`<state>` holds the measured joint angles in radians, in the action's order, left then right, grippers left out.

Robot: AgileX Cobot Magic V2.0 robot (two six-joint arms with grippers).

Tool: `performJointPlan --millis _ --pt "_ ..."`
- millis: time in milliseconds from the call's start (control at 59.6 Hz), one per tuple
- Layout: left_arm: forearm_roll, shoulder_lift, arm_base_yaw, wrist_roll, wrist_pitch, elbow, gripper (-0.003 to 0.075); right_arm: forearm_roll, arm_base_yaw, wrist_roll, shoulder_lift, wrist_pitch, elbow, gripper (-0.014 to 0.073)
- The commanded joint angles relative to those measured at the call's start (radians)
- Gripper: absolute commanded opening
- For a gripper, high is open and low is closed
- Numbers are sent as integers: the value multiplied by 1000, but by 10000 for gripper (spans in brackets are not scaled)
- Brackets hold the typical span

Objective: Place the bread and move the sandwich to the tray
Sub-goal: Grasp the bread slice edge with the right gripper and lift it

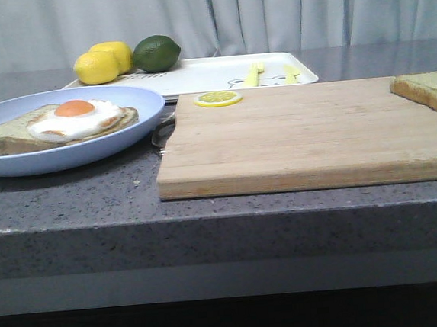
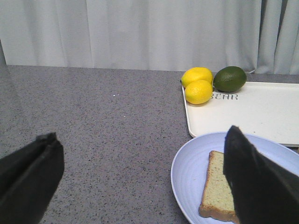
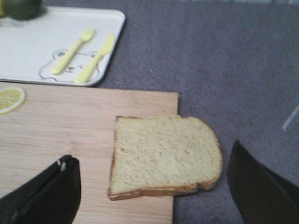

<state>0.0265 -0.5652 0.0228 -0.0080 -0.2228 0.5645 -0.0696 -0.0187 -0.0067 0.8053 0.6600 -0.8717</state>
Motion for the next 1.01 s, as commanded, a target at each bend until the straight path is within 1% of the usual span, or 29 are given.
performJointPlan --millis 0,67,218,402,469,536,671,754,855,972,989 --pt "-10 -9 5 0 79 37 681 78 -45 64 112 17 -116 633" --pt "-10 -9 5 0 79 37 681 109 -86 95 207 76 -191 633" --pt "-10 -9 5 0 79 37 681 110 -153 96 392 200 -319 633" --pt "-10 -9 5 0 79 37 681 107 -215 94 573 271 -425 633" --pt "-10 -9 5 0 79 37 681 90 -233 63 630 286 -451 633" --pt "-10 -9 5 0 79 37 681 38 -244 0 672 305 -473 633" --pt "-10 -9 5 0 79 37 681 -138 -262 -170 739 329 -493 633" --pt "-10 -9 5 0 79 37 681 -208 -275 -257 777 355 -505 633" --pt "-10 -9 5 0 79 37 681 -278 -298 -316 824 407 -539 633" --pt "-10 -9 5 0 79 37 681 -310 -321 -330 871 458 -581 633" --pt "-10 -9 5 0 79 37 681 -343 -326 -357 892 487 -593 633"
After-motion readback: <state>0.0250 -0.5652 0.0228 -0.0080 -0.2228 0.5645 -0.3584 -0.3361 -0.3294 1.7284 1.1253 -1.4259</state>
